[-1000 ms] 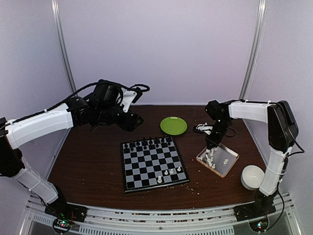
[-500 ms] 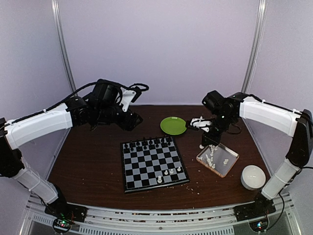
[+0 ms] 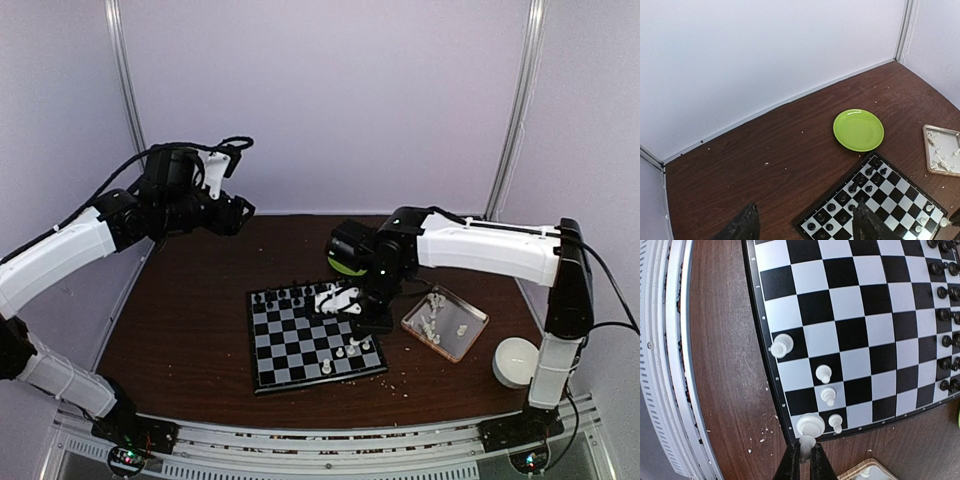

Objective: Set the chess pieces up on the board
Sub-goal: Place the bishop on f1.

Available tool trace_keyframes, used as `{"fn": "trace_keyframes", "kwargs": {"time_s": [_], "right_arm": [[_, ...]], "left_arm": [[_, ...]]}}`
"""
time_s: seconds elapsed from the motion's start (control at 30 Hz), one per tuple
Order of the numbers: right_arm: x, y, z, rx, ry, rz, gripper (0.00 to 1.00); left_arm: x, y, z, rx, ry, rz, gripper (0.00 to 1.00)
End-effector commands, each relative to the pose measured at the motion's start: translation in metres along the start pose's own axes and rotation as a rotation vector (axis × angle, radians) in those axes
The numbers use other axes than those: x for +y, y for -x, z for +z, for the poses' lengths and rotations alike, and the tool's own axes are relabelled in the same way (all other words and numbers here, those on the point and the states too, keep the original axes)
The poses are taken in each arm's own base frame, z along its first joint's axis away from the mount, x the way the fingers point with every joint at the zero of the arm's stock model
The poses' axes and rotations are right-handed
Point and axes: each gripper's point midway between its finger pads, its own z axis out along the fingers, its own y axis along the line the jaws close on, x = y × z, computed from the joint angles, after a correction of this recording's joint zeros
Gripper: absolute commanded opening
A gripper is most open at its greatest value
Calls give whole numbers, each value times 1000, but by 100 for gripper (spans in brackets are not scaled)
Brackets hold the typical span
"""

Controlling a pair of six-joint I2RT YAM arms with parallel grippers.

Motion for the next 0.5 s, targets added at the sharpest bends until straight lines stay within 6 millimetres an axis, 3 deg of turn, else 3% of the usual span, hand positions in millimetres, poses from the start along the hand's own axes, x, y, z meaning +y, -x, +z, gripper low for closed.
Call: {"fn": "trace_keyframes", "kwargs": {"time_s": [0.0,0.47], "right_arm": [[7,16,7,34,16,-30,2],[11,16,55,123,80,-19,2]], "left_arm": [[16,18,-10,-84,26,-57,65],[27,27,-21,-126,17,-95,65]]}}
